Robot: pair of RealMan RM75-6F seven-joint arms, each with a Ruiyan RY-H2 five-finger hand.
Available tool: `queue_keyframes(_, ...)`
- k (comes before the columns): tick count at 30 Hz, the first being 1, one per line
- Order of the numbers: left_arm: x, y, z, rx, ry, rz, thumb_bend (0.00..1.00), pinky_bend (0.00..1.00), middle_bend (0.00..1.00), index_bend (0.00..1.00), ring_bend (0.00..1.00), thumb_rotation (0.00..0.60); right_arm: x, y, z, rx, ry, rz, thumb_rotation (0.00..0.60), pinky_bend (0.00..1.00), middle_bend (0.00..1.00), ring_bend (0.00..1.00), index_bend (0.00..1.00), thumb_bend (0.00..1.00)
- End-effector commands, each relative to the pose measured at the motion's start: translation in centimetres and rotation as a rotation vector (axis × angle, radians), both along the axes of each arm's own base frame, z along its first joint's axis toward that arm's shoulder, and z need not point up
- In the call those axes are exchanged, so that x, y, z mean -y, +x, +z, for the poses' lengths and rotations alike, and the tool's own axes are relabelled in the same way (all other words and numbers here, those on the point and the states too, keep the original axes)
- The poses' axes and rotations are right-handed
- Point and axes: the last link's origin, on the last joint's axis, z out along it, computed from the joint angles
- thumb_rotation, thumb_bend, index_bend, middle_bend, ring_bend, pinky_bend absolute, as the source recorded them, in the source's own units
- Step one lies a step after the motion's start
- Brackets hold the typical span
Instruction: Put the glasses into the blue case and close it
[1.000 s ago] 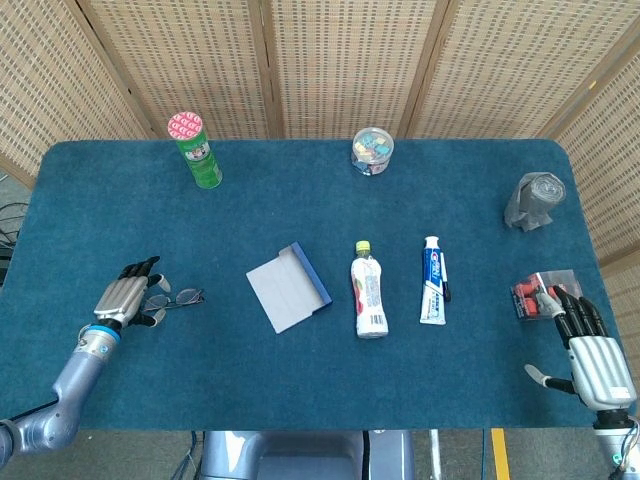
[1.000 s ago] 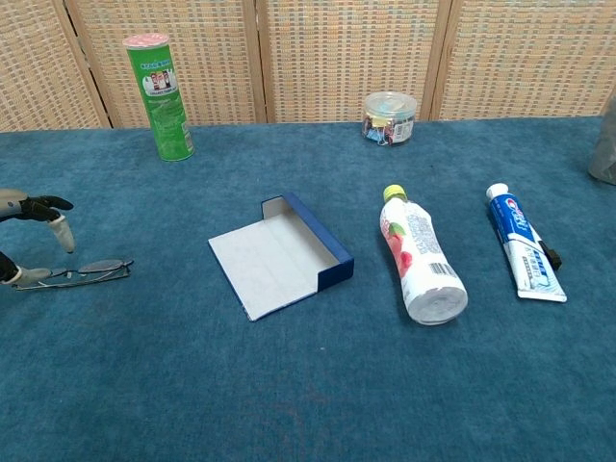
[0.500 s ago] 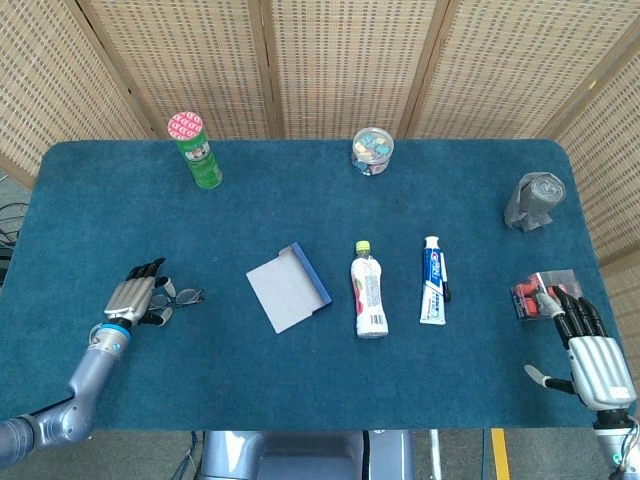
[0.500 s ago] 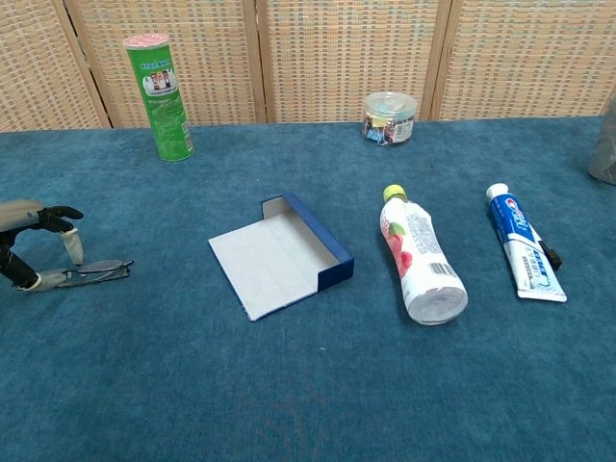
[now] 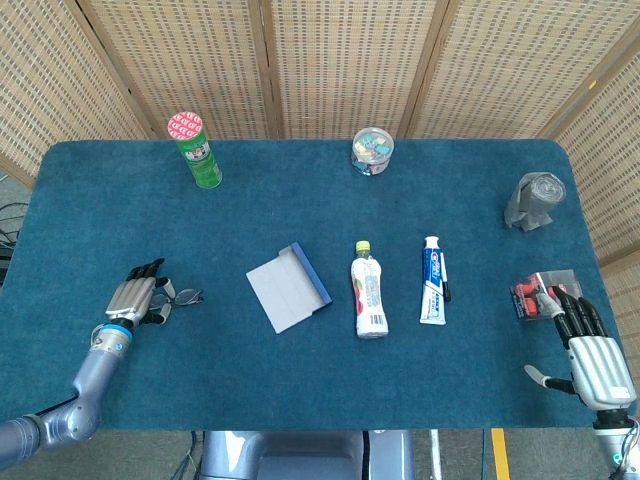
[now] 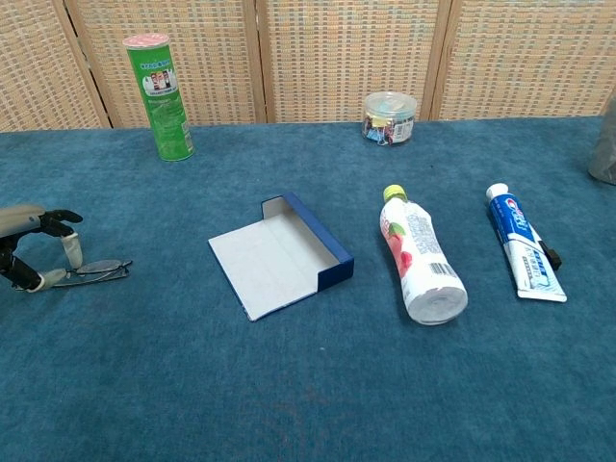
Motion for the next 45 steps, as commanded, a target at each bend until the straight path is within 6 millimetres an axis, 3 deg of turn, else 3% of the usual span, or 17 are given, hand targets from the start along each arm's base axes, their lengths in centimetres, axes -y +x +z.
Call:
queue_keyframes(1, 0.0, 0.0, -0.1, -0.001, -0.001, 0.001, 0.48, 0.00, 0.00, 0.45, 0.00, 0.600, 0.0, 0.0, 0.0, 0.000, 0.000, 0.000, 0.600, 0.00, 0.00, 0.00, 0.00, 0.00)
queue_keyframes(12, 0.1, 0.0, -0.4, 0.006, 0.005, -0.004, 0.48, 0.00, 0.00, 0.55, 0.00, 0.600, 0.0, 0.0, 0.0, 0.001, 0.001, -0.001, 0.600, 0.00, 0.00, 0.00, 0.00, 0.00)
queue_keyframes(29, 0.1, 0.6, 0.4, -0.016, 0.041, -0.066, 0.49, 0.00, 0.00, 0.57, 0.00, 0.600, 0.0, 0.0, 0.0, 0.003, 0.004, -0.002, 0.600, 0.00, 0.00, 0.00, 0.00, 0.00)
queue_keyframes(36, -0.1, 3.0, 1.6, -0.003, 0.076, -0.188, 0.49, 0.00, 0.00, 0.58, 0.00, 0.600, 0.0, 0.0, 0.0, 0.003, 0.005, -0.005, 0.600, 0.00, 0.00, 0.00, 0.00, 0.00)
queue_keyframes(45, -0.2, 8.8, 1.3, 0.026, 0.104, -0.436, 0.52, 0.00, 0.00, 0.58, 0.00, 0.600, 0.0, 0.0, 0.0, 0.007, 0.007, -0.007, 0.600, 0.00, 0.00, 0.00, 0.00, 0.00)
